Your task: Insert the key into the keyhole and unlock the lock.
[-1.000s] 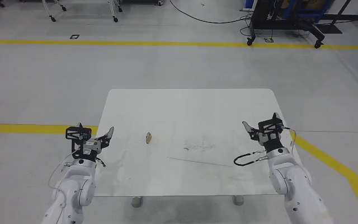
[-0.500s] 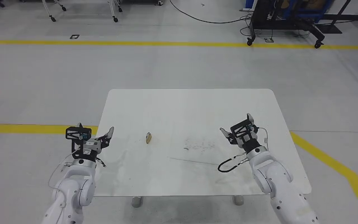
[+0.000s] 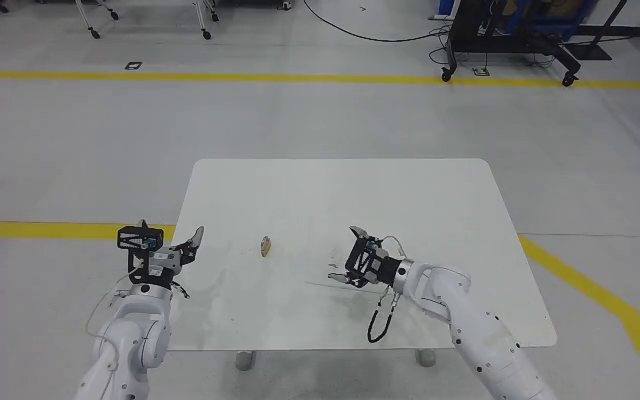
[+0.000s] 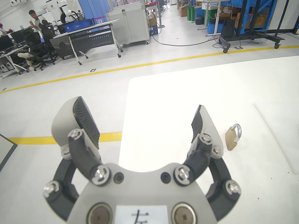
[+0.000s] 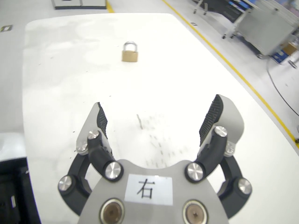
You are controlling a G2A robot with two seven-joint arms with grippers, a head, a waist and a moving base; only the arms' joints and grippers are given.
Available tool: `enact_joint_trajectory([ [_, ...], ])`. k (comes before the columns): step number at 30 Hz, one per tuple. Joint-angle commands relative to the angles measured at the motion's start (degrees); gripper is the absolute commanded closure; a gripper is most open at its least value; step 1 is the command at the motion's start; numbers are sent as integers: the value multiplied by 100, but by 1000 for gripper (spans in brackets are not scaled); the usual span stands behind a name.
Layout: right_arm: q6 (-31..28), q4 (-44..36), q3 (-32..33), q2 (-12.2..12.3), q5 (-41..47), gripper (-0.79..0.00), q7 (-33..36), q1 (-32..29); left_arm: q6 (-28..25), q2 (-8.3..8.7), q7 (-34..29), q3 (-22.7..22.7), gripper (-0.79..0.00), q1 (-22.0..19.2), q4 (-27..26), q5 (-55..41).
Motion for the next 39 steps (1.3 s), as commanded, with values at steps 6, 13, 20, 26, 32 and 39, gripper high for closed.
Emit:
enact_joint_trajectory([
  [6,-788,469,-471,-59,-56,-625,709,606,0,0,0,0,-785,0,0,0],
  [13,-872,1063,-636,-151,608,-323,1360,1074,0,0,0,0,-785,0,0,0],
  [20,-887,1671,-941,-260,1033,-363,1813,1452,0,0,0,0,-785,0,0,0],
  [26,-699,1951,-1040,-298,988,-25,1490,1582,0,0,0,0,-785,0,0,0],
  [32,-356,1975,-986,-270,733,0,955,1492,0,0,0,0,-785,0,0,0],
  [39,-304,1267,-598,-66,204,0,-256,892,0,0,0,0,-785,0,0,0],
])
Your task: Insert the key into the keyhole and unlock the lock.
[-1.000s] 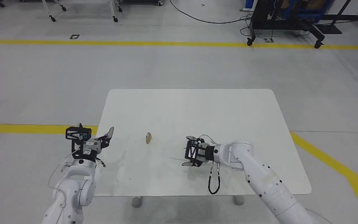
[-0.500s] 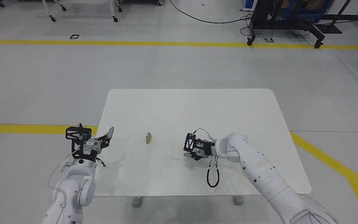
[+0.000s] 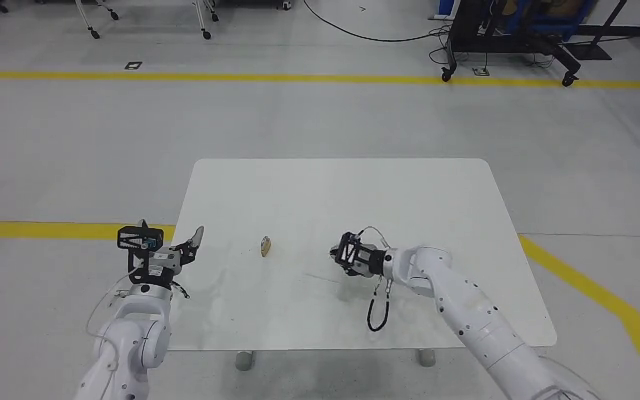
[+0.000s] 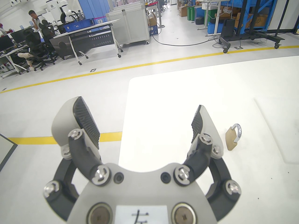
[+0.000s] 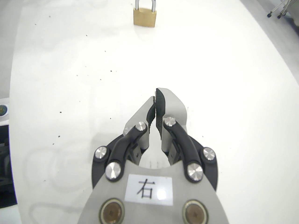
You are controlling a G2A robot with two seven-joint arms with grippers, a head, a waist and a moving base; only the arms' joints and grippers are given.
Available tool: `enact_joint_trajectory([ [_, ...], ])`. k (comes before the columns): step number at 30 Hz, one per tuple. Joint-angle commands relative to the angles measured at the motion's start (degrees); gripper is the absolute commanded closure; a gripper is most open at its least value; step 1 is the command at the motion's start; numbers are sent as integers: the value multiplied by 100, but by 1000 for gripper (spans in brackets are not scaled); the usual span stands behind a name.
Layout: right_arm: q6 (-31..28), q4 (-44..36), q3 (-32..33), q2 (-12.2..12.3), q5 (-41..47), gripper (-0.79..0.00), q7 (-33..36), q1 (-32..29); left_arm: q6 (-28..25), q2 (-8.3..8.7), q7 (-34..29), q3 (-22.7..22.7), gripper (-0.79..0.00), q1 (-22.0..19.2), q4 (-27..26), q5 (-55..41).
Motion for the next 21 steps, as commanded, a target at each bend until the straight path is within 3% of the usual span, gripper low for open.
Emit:
enact_joint_trajectory([
  [1,-29,-185,107,58,-145,0,-449,-197,0,0,0,0,-785,0,0,0],
  [4,-138,-279,248,119,-104,0,-1172,-450,0,0,0,0,-785,0,0,0],
  [15,-215,-275,249,113,111,0,-1294,-493,0,0,0,0,-785,0,0,0],
  [21,-1392,141,483,123,1500,0,-2435,-457,0,0,0,0,-785,0,0,0],
])
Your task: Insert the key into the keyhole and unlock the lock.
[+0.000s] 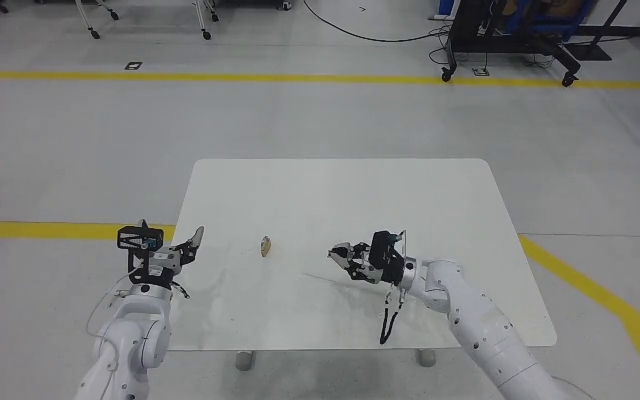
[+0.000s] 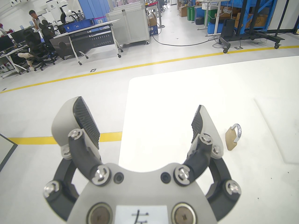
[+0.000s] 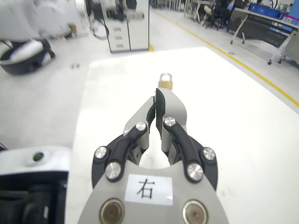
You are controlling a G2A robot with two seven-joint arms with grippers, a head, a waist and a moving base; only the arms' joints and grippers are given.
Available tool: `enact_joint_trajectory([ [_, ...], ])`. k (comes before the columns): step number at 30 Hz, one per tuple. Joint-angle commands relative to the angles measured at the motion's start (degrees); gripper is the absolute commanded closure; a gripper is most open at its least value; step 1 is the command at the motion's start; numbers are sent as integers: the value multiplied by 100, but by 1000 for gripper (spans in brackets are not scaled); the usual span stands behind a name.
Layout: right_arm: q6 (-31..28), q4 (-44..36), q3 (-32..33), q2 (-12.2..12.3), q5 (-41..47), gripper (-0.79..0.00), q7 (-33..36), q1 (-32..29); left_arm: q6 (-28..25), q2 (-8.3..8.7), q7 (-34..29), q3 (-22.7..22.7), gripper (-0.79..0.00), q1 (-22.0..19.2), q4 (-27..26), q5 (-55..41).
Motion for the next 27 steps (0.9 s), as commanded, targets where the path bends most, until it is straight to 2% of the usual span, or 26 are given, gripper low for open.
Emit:
enact_joint_trajectory([
  [1,-393,162,36,2,394,0,-242,14,0,0,0,0,-785,0,0,0],
  [8,-483,210,54,10,445,0,-257,32,0,0,0,0,-785,0,0,0],
  [10,-483,210,54,10,445,0,-257,32,-505,-38,29,-7,-785,-3,-4,-1236],
  [12,-483,210,54,10,445,0,-257,32,-851,-45,-202,-85,-785,-114,52,-1966],
  [14,-357,284,37,-1,668,0,-162,-60,-1408,-71,-693,-36,-785,-299,168,-3390],
  [15,-478,302,-6,-15,905,0,-169,-81,-1600,-79,-991,-11,-785,-416,239,-4028],
  [17,-483,333,-189,-39,1405,0,-212,-85,-1957,-87,-1857,131,-785,-686,427,-5396],
  [19,-483,388,-423,-44,1890,0,-197,-40,-2109,-90,-2873,330,-785,-1014,665,-6714],
  [21,-483,455,-616,-27,2260,0,-127,46,-1896,-82,-4224,598,-785,-1396,952,-7973],
  [22,-483,478,-713,-17,2472,0,-99,79,-1778,-72,-4691,636,-785,-1614,1072,-8353],
  [23,-483,512,-772,1,2625,0,-61,124,-1744,-67,-4837,641,-785,-1681,1120,-8462],
  [27,-483,512,-772,1,2625,0,-61,124,-1744,-67,-4837,641,-785,-1681,1120,-8462],
])
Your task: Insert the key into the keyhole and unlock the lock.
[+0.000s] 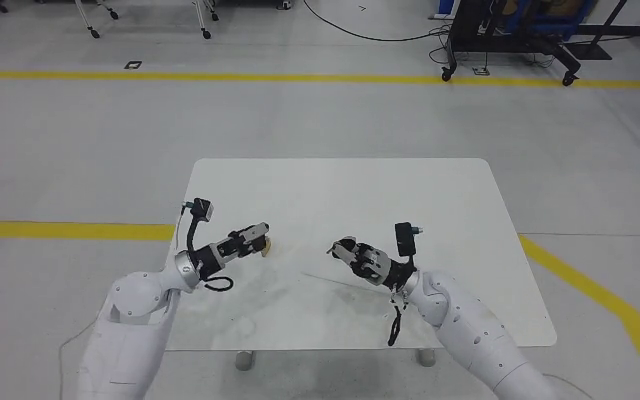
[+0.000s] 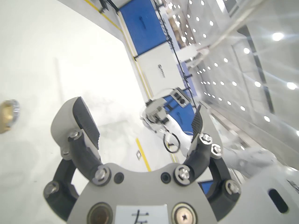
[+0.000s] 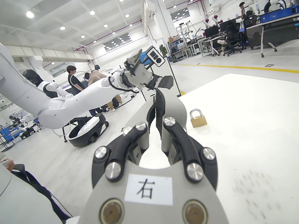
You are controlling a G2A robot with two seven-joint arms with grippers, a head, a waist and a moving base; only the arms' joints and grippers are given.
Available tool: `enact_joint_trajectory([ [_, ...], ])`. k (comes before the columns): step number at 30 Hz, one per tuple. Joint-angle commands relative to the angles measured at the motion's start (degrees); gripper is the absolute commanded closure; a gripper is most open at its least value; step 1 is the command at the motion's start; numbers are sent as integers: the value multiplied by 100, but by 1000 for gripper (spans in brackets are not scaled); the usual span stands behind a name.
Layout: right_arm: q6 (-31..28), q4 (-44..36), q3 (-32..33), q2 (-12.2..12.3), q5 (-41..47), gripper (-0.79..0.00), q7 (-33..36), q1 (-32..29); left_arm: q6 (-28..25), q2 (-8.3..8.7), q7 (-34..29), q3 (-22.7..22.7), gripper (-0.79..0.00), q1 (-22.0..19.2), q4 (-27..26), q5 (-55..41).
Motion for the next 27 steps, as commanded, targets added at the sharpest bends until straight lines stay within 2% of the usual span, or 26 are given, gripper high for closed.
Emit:
enact_joint_trajectory([
  [1,0,-2,4,-1,-14,0,-3,-3,-6,-1,649,-2,-785,18,-6,258],
  [6,20,-10,-1,-3,-4,0,11,-13,-111,-12,313,283,-785,72,-36,43],
  [9,0,25,-282,-77,608,0,302,-47,-511,-52,295,630,-785,-72,76,15],
  [13,7,466,-671,-209,1671,0,981,234,-1157,-134,128,1116,-785,-504,606,-330],
  [16,0,700,-856,-282,2422,0,1408,387,-1686,-171,-5,1366,-785,-854,1168,-178],
  [19,0,727,-872,-302,2996,0,1571,416,-1972,-180,-183,1526,-628,-1091,1601,11],
  [21,0,720,-841,-294,3226,0,1656,393,-2123,-175,-120,1535,-610,-1150,1793,109],
  [27,2,773,-847,-320,3542,0,1978,410,-2285,-172,-399,1696,-348,-1258,1903,-251],
])
